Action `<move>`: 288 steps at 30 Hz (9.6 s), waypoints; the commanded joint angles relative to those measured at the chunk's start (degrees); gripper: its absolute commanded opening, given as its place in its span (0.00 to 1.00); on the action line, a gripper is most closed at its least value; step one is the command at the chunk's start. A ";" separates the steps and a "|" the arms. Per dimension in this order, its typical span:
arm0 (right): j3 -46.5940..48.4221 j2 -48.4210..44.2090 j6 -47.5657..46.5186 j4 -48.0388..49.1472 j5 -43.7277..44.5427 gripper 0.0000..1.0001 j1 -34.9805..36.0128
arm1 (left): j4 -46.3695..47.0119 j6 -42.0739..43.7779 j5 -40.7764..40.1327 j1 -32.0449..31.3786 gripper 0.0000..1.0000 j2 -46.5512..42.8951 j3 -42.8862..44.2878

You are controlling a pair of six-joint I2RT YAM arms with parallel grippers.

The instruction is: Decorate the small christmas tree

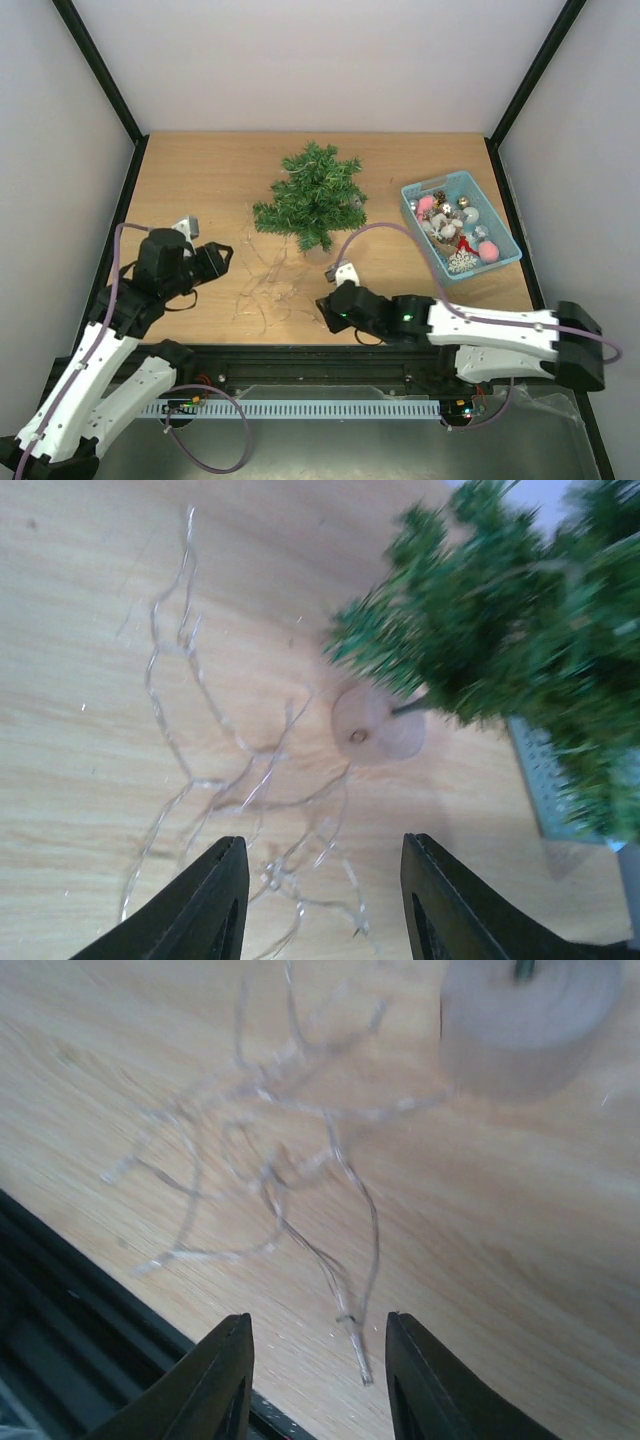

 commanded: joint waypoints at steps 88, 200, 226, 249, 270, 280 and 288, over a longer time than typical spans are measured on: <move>7.33 -19.10 8.35 -24.78 18.59 0.01 -2.34 | -1.61 2.02 6.43 -1.37 0.42 2.66 3.68; 32.83 -20.33 -3.37 -32.71 24.35 0.01 -2.34 | -8.46 6.21 -22.21 -53.09 0.28 48.10 50.44; 28.93 -14.30 -1.85 -26.30 0.15 0.01 -2.34 | 32.39 7.54 -21.35 -53.32 0.33 34.34 8.47; 35.49 -6.81 -3.16 -22.35 -4.84 0.01 -2.34 | 35.01 6.04 -36.84 -56.38 0.33 37.09 2.04; 33.45 -5.62 -2.98 -19.95 -5.50 0.01 -2.34 | 48.62 6.33 -33.44 -55.99 0.40 19.34 -14.89; 34.00 -3.50 -2.48 -18.52 -7.92 0.01 -2.34 | 58.26 10.66 -32.65 -54.25 0.47 30.98 -11.81; 33.80 -4.09 -1.97 -18.71 -8.44 0.01 -2.34 | 58.67 11.19 -37.60 -52.60 0.43 34.51 -10.54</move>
